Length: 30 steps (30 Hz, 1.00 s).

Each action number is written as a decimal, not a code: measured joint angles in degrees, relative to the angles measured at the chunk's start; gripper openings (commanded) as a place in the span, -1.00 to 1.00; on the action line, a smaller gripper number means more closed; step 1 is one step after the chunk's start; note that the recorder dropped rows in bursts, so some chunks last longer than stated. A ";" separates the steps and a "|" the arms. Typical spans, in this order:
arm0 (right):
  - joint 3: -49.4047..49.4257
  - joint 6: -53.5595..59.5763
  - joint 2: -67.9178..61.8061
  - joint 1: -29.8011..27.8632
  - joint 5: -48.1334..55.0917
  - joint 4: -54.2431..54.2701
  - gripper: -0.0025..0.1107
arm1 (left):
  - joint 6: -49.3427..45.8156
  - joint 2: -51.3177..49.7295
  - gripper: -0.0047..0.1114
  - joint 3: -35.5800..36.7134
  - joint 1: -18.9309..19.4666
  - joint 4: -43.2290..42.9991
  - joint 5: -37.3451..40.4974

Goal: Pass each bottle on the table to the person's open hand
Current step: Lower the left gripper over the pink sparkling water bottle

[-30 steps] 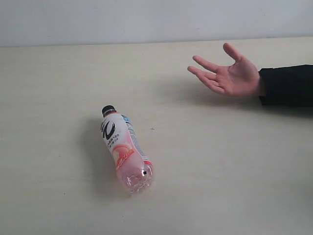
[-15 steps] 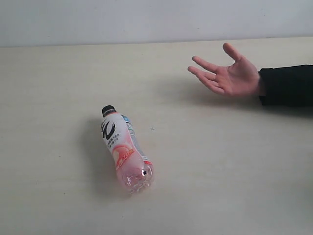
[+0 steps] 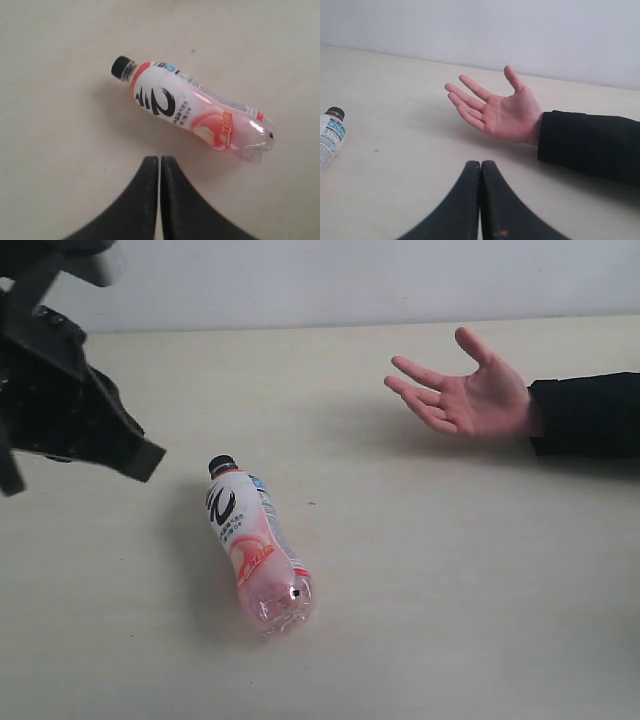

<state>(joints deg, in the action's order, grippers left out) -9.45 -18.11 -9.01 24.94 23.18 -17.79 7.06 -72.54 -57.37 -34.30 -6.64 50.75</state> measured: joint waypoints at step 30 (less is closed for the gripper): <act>0.00 0.00 0.00 0.00 0.00 0.00 -0.96 | 20.72 -23.81 0.89 -9.89 0.00 24.69 -4.61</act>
<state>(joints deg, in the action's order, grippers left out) -9.45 -18.11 -9.01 24.94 23.18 -17.79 27.78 -96.35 -67.27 -34.30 18.05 46.13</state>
